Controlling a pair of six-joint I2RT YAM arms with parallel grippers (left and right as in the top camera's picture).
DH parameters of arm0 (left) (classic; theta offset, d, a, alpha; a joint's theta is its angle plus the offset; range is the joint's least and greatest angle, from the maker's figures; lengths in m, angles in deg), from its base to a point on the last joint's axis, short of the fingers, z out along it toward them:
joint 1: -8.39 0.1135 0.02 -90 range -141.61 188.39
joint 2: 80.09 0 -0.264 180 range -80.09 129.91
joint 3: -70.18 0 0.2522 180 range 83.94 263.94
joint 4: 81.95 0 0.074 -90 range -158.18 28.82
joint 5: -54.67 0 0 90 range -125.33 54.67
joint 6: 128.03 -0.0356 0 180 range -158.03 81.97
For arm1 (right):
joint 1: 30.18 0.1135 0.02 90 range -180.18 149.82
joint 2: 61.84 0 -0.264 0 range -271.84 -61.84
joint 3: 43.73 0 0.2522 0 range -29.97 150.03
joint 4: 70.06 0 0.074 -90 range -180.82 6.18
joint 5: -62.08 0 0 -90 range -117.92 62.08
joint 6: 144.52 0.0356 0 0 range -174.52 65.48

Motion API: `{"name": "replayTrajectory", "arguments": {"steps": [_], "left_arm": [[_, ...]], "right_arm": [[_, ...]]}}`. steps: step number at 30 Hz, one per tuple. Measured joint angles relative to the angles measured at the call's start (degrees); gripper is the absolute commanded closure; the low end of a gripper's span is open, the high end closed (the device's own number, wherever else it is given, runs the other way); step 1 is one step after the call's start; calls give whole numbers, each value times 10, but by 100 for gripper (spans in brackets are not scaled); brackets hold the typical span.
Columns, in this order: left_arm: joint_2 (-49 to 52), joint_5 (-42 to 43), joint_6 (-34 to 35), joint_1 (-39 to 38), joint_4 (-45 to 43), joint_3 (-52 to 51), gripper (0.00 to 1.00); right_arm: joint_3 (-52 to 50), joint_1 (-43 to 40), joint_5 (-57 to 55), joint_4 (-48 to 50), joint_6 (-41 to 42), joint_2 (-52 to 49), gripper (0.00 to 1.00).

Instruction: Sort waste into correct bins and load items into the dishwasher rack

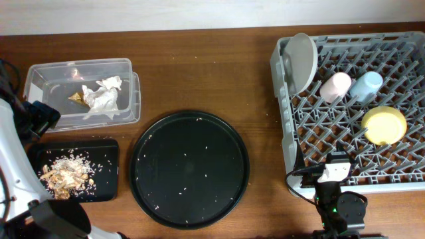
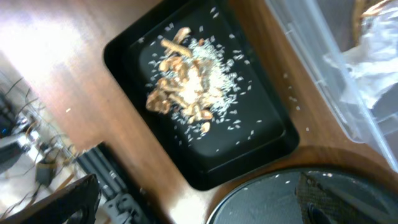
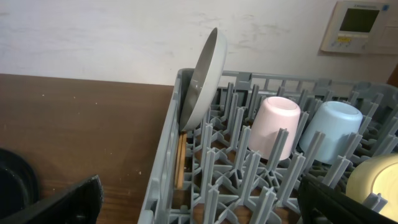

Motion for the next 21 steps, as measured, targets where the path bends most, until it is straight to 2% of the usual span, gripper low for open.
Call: {"name": "replayTrajectory", "arguments": {"steps": [4, 11, 15, 21], "left_arm": [[-52, 3, -2, -25, -61, -69, 1], [-256, 14, -46, -109, -261, -312, 1], [-372, 38, -79, -146, -395, -478, 1], [-545, 112, -125, -194, -650, -708, 1]], "right_arm": [[0, 0, 0, 0, 0, 0, 2], [0, 0, 0, 0, 0, 1, 2], [0, 0, 0, 0, 0, 2, 2], [0, 0, 0, 0, 0, 2, 2]]}}
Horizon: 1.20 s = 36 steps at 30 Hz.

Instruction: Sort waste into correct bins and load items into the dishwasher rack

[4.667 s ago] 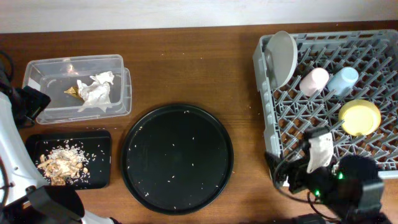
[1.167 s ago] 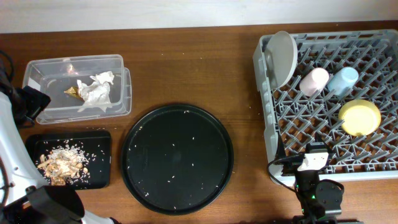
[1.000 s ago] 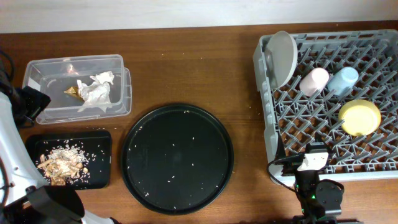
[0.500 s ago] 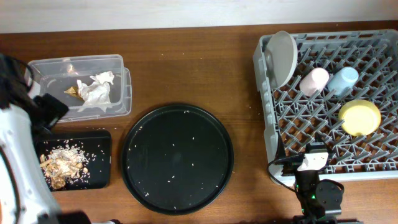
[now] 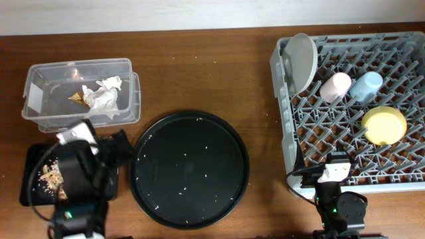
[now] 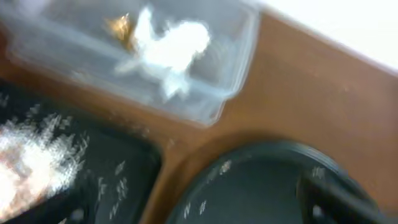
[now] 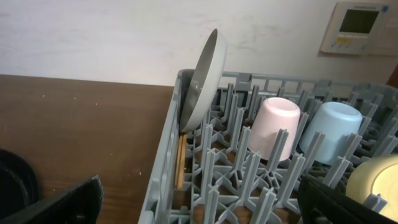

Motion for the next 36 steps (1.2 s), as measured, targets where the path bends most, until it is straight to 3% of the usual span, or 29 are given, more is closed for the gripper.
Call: {"name": "replayTrajectory", "arguments": {"steps": [6, 18, 23, 27, 36], "left_arm": [[-113, 23, -25, -22, -77, -145, 1], [-225, 14, -60, -42, -121, -193, 1], [-283, 14, -92, -85, -267, -274, 1], [-316, 17, -98, -95, -325, -341, 1], [-395, 9, -100, -95, -325, -371, 1]], "right_arm": [[0, 0, 0, 0, 0, 0, 2], [0, 0, 0, 0, 0, 0, 2], [0, 0, 0, 0, 0, 0, 2], [0, 0, 0, 0, 0, 0, 2], [0, 0, 0, 0, 0, 0, 2]]}}
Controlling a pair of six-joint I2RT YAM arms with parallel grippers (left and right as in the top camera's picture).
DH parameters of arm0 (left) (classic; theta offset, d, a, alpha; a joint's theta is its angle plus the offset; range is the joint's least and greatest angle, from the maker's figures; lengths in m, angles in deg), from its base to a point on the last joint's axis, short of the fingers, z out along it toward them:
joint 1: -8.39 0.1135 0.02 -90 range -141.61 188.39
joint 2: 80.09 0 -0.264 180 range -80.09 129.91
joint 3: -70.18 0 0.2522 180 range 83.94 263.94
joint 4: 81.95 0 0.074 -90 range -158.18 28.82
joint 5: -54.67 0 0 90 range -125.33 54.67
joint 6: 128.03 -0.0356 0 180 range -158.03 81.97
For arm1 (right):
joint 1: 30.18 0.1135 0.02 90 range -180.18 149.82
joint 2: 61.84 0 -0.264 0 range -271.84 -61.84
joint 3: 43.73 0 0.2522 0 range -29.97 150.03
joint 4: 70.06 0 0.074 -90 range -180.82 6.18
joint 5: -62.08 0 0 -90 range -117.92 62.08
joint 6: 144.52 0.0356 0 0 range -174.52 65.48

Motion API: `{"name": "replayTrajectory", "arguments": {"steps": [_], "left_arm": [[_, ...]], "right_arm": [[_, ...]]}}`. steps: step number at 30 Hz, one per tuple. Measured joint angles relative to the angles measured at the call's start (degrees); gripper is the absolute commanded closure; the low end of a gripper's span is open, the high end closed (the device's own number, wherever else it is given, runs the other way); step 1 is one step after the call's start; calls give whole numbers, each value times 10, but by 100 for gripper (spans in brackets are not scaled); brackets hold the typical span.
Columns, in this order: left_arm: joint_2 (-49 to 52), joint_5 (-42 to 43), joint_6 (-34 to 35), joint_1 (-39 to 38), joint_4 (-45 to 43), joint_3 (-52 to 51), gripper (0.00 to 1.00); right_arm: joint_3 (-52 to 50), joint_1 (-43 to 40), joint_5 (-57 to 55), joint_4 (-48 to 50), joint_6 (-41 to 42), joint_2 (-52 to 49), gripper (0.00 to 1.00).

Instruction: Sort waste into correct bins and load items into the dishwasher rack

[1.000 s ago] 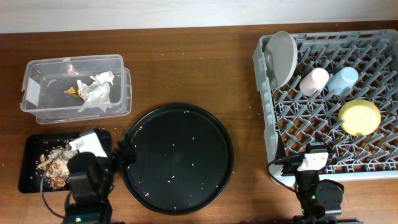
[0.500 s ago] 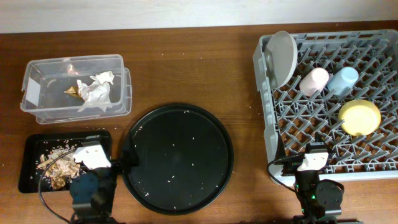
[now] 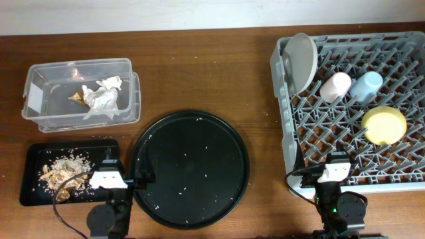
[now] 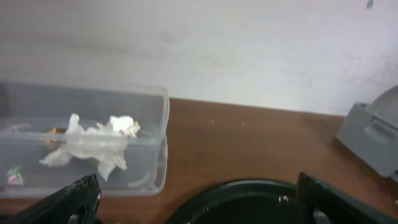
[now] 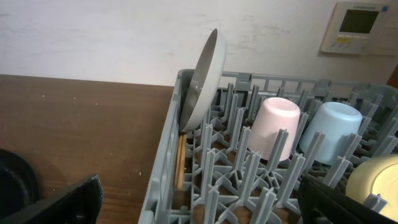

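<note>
A clear plastic bin (image 3: 80,93) at the back left holds crumpled paper (image 4: 93,146). In front of it a black rectangular tray (image 3: 33,192) carries food scraps (image 3: 63,176). The grey dishwasher rack (image 3: 282,126) on the right holds a grey plate (image 5: 202,78), a pink cup (image 5: 273,127), a blue cup (image 5: 329,130) and a yellow bowl (image 3: 384,125). My left gripper (image 4: 196,200) is low at the table's front edge, open and empty. My right gripper (image 5: 199,202) is open and empty at the rack's front left corner.
A large round black tray (image 3: 189,169), dotted with rice grains, lies in the middle of the table beside my left gripper (image 3: 108,166). Wooden chopsticks (image 5: 180,162) lie in the rack under the plate. A wall runs behind the table.
My left arm has moved from above the scrap tray to the table's front edge, between the scrap tray and the round tray; it now faces the bin level. The right arm has not moved.
My left arm was at the far left edge, its camera looking down on the scrap tray. Then it was over that tray, near the bin. Now it rests low at the front edge. The right gripper stayed open at the rack throughout.
</note>
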Motion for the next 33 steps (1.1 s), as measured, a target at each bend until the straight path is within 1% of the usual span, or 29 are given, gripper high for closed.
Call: {"name": "replayTrajectory", "arguments": {"steps": [3, 9, 21, 33], "left_arm": [[-23, -5, 0, 0, 4, 0, 1], [-40, -22, -2, 0, 74, -1, 1], [-40, -30, -51, 9, 74, -1, 1], [-40, -30, -60, 18, 74, -1, 1]], "right_arm": [[0, 0, 0, 0, 0, 0, 2], [0, 0, 0, 0, 0, 0, 2], [0, 0, 0, 0, 0, 0, 2], [0, 0, 0, 0, 0, 0, 2]]}}
